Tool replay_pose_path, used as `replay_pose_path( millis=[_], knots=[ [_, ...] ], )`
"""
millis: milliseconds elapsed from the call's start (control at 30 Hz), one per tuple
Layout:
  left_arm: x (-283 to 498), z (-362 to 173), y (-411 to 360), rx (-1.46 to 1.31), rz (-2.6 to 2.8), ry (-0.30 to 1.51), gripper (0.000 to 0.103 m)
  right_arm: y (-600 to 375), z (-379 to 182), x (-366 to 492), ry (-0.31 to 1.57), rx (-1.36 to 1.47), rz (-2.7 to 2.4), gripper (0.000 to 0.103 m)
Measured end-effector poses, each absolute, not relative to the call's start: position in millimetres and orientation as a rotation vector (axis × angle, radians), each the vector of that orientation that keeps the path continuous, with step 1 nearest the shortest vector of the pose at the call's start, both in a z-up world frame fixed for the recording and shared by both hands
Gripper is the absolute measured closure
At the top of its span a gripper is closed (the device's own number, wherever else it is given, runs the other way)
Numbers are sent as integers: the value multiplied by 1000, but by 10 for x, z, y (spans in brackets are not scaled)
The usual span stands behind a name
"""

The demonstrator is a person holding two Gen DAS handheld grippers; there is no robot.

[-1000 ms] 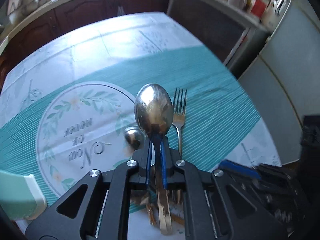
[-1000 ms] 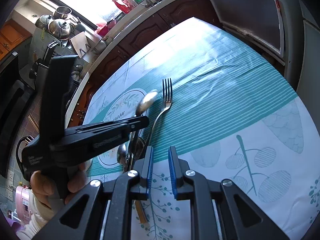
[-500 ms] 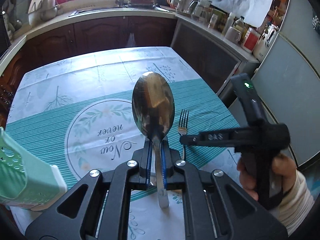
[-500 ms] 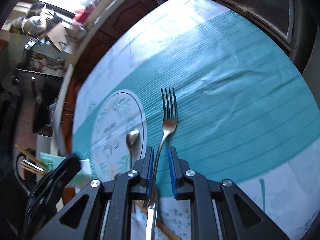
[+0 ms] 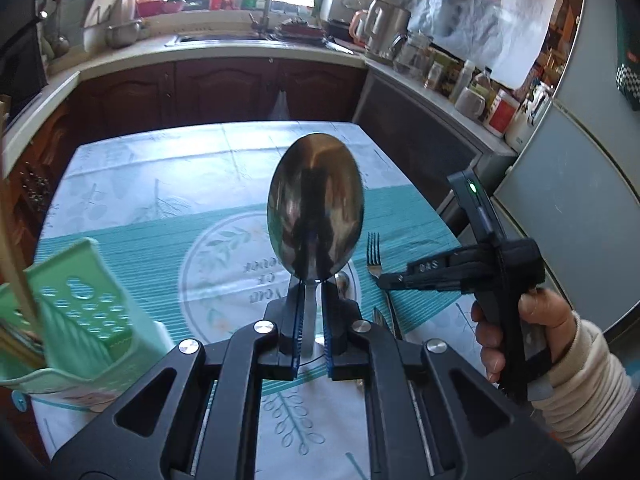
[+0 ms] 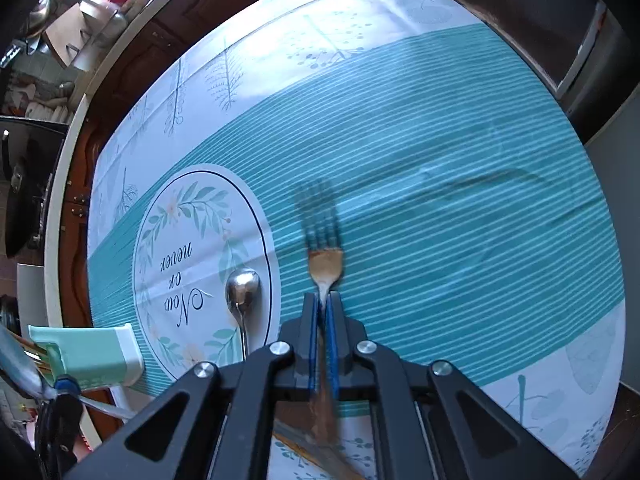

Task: Organize utensils
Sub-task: 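Lift the spoon with the left tool while the right tool grasps the metal fork, then carry the spoon and fork over the caddy with both tools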

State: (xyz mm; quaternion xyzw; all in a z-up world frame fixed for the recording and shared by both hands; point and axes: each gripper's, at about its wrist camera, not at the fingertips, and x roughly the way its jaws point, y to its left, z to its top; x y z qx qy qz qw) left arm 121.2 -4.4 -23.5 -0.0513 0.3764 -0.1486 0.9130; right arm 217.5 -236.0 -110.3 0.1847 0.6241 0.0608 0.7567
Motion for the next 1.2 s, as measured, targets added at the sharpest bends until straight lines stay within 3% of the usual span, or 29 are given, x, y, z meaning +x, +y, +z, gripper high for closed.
replay_pose_path(
  millis=[300, 767, 933, 1200],
  knots=[
    [879, 306, 371, -105, -242, 667, 97, -2324, -857, 1942, 1193, 510, 281, 99],
    [419, 1300, 1359, -112, -40, 474, 97, -1293, 399, 1384, 746, 400, 687, 99],
    [447, 1301, 1646, -122, -1, 443, 97, -786, 593, 1306, 651, 331, 779, 99],
    [687, 869, 1786, -156, -16, 465, 97, -290, 480, 1331, 605, 262, 811, 99]
  ],
)
